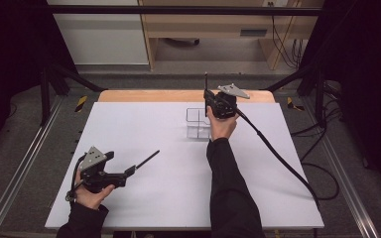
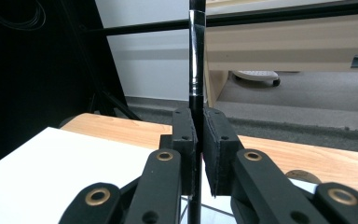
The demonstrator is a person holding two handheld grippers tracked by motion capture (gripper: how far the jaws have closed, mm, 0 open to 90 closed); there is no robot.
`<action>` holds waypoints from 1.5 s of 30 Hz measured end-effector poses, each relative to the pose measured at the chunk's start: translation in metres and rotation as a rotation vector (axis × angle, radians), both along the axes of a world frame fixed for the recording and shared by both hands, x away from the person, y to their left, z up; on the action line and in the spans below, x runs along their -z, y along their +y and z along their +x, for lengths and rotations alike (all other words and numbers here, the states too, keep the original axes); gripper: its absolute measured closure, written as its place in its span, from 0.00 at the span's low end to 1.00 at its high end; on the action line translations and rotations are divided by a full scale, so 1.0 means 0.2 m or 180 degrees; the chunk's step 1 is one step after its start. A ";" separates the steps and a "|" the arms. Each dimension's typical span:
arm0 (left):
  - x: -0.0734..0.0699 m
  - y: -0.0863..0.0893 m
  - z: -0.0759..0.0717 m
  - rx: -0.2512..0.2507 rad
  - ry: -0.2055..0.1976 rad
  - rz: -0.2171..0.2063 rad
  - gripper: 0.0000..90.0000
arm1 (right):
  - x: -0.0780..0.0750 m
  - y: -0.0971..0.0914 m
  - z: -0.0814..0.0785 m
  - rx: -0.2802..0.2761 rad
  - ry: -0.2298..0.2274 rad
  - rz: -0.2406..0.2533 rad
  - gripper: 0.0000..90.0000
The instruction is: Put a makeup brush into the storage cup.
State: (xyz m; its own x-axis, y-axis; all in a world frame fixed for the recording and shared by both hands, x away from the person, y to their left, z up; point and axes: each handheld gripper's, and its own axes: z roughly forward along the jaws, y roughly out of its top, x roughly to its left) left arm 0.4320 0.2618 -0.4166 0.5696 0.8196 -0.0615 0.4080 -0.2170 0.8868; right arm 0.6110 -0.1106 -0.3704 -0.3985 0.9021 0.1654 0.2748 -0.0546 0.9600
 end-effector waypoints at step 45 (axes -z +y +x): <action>0.00 -0.01 0.00 0.0011 0.0005 0.0027 0.05 | 0.25 0.03 -0.05 0.0019 0.0271 -0.0212 0.94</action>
